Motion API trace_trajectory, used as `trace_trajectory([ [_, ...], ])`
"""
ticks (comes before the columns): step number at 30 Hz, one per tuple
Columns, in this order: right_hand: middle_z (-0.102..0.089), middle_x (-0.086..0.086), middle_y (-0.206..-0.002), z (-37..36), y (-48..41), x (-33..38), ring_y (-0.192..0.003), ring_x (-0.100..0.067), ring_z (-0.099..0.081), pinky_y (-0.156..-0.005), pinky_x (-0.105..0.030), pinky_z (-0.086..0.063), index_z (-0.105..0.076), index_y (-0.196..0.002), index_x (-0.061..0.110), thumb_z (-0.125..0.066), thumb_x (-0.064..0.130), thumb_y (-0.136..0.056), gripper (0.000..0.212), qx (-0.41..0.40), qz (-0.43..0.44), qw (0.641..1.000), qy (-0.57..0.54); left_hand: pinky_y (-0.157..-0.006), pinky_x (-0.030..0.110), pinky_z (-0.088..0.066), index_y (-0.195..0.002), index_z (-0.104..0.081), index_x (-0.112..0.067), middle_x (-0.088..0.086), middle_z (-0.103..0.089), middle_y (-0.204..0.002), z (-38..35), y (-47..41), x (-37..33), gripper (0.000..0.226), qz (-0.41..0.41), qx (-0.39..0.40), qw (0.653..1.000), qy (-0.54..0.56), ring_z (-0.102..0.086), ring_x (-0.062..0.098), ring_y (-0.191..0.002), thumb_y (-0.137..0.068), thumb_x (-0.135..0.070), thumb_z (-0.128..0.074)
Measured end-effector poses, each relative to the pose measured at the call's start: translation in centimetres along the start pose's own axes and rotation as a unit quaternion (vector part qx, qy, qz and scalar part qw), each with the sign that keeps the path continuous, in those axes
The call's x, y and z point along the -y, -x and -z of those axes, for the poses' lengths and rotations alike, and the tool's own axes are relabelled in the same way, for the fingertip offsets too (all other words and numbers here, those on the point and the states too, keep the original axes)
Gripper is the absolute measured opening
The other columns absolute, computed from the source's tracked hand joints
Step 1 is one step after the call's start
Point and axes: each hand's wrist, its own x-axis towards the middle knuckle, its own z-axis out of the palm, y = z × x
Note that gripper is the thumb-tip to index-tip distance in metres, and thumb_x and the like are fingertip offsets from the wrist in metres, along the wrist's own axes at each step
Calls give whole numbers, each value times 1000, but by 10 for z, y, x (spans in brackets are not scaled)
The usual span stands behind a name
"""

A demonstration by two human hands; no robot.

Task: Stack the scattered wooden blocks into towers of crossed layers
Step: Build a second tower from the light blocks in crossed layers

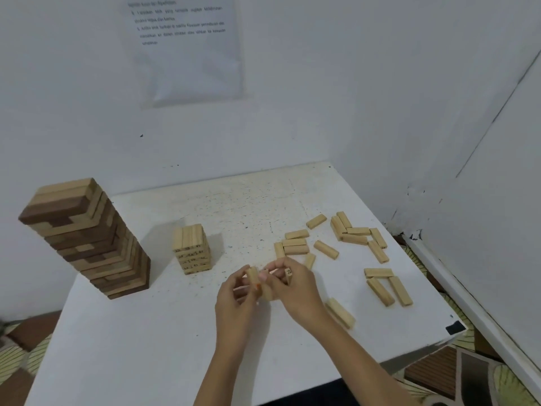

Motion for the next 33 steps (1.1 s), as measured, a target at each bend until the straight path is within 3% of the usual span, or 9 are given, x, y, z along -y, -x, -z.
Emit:
trace_trajectory([
  [7,-64,2,-74,-37,-2,-1,-65,-6,-57,-59,-11,-44,-72,-95,10,-71,17,-87,11,48,-12,998,50,-85,30,-52,-118,-63,-23,3,-66,-106,48,1,10,36,16,-5,999,-51,-63,14,-96,-87,-6,-66],
  [13,-67,1,-82,-57,-3,-4,-76,-12,-64,-72,-22,-56,-71,-99,11,-70,15,-88,12,76,-21,995,61,-77,16,-46,-121,-62,-14,5,-65,-104,66,0,14,39,14,-30,995,-98,-61,11,-94,-86,1,-64],
  [16,-61,-4,-98,-60,0,-1,-84,-14,-59,-67,-13,-49,-58,-117,17,-66,14,-89,28,71,-20,995,68,-74,12,-45,-121,-62,-10,1,-65,-99,70,-3,13,37,21,-32,992,-118,-60,5,-89,-87,3,-63],
  [21,-49,-4,-120,-52,2,7,-104,-13,-48,-90,-26,-33,-56,-122,26,-47,24,-81,42,124,-112,986,-29,-78,14,-46,-126,-58,-13,7,-58,-107,69,-3,13,39,25,-40,989,-138,-58,8,-92,-88,-2,-63],
  [23,-47,-3,-129,-48,2,5,-111,-11,-47,-97,-26,-34,-54,-124,30,-43,20,-90,37,122,-101,987,-14,-76,10,-45,-126,-57,-15,10,-54,-111,68,-2,14,39,27,-46,988,-145,-56,6,-88,-88,-4,-63],
  [26,-42,3,-136,-43,0,-4,-127,-12,-41,-108,-27,-33,-43,-141,24,-41,5,-98,47,117,-59,987,90,-77,10,-44,-123,-58,-16,10,-53,-110,67,-1,15,37,26,-49,986,-156,-54,5,-86,-89,-5,-64],
  [28,-50,-2,-122,-42,1,-9,-108,-10,-52,-99,-22,-42,-47,-140,20,-51,5,-97,46,87,-27,987,132,-81,14,-44,-123,-60,-13,11,-54,-109,68,-1,17,35,26,-49,987,-152,-56,9,-89,-90,-7,-64],
  [30,-56,-2,-97,-43,2,-8,-82,-5,-54,-77,-10,-46,-57,-130,15,-61,3,-91,41,45,-3,990,132,-80,14,-46,-124,-60,-11,12,-56,-108,69,-2,19,34,28,-46,988,-146,-57,13,-91,-90,-5,-62],
  [33,-59,2,-77,-46,2,-8,-69,-3,-55,-64,-5,-44,-64,-116,11,-73,5,-83,36,6,10,994,105,-75,9,-45,-124,-60,-12,11,-54,-109,72,-4,20,37,22,-34,987,-153,-56,10,-88,-89,-1,-61],
])
